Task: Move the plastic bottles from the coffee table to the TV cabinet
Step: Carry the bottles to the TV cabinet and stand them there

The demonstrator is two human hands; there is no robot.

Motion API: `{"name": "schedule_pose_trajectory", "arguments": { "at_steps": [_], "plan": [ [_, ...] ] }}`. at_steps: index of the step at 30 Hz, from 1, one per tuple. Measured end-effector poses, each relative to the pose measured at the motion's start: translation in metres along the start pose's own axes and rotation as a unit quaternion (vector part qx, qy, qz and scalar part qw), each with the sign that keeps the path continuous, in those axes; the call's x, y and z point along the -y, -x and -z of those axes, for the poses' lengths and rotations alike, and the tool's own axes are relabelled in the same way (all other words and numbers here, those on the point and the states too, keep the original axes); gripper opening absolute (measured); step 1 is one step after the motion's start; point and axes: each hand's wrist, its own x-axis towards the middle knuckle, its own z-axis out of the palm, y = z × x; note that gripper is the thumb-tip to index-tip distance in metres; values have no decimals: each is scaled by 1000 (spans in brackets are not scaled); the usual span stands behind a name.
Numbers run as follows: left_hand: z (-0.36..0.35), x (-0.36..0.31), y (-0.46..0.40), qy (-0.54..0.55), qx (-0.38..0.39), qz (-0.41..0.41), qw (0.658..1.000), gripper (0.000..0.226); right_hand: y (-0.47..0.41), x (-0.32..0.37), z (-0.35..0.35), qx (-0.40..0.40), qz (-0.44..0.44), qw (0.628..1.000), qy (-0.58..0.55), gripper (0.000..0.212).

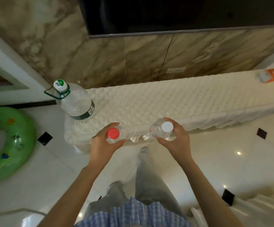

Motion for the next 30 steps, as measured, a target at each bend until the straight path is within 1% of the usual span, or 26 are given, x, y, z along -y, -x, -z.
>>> {"name": "schedule_pose_trajectory", "arguments": {
  "at_steps": [4,6,8,12,17,21,30],
  "plan": [
    [-29,-7,-46,-29,-27,8,999,58,-66,-15,7,31,9,999,17,64],
    [-42,-8,-68,-6,-30,34,999,58,-96,-21,6,50,26,998,32,59],
    [-55,-8,-89,16,-38,57,998,58,-123,-28,3,71,23,996,39,58],
    [-80,0,-135,13,-37,90,995,59,-171,-48,-12,82,1,996,36,63],
    [-108,28,-190,29,-38,116,992,58,-222,-73,-45,96,-12,994,53,68],
    [-128,58,-230,14,-39,119,992,56,-253,-93,-73,104,-3,993,55,67],
    [-155,121,-291,-20,-34,82,996,55,-301,-139,-129,127,-37,988,77,66]
  ]
}}
